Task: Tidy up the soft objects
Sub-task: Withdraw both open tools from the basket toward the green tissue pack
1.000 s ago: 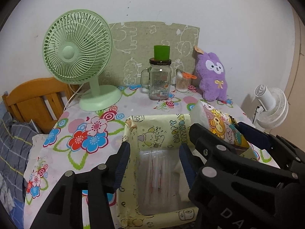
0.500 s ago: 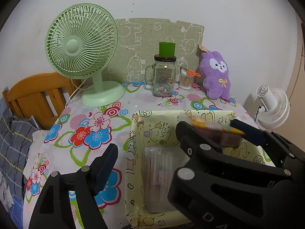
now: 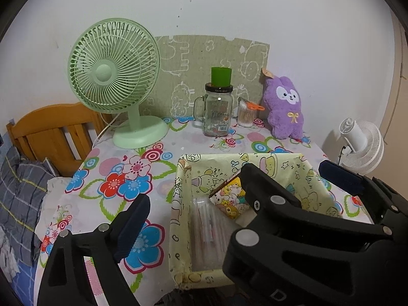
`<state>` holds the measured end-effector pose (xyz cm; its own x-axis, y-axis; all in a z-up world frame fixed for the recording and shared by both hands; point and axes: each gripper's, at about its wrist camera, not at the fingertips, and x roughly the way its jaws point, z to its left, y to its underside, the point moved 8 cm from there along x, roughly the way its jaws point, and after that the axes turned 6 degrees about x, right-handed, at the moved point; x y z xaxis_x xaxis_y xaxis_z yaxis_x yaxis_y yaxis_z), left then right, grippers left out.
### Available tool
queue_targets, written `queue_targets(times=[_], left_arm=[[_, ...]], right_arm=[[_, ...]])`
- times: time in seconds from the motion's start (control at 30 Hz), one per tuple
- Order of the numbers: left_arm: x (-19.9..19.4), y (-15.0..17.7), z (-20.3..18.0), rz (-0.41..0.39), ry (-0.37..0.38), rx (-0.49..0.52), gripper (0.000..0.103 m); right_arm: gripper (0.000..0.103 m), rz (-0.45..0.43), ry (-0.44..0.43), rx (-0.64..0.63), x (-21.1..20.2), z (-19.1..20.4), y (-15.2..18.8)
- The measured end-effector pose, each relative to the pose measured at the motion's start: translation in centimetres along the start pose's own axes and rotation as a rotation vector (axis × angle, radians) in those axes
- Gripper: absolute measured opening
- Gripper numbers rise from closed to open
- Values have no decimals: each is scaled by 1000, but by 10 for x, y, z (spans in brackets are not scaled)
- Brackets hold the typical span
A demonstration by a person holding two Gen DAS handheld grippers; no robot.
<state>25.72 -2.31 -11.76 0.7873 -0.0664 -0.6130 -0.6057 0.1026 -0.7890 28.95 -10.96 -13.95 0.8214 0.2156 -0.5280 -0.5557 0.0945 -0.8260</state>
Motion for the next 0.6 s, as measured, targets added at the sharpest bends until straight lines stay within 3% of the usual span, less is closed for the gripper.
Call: queue_targets(times=[0.6], left_arm=[[-61, -4, -15, -77, 9, 40, 100]], right_arm=[[98, -87, 36, -1, -72, 0, -5]])
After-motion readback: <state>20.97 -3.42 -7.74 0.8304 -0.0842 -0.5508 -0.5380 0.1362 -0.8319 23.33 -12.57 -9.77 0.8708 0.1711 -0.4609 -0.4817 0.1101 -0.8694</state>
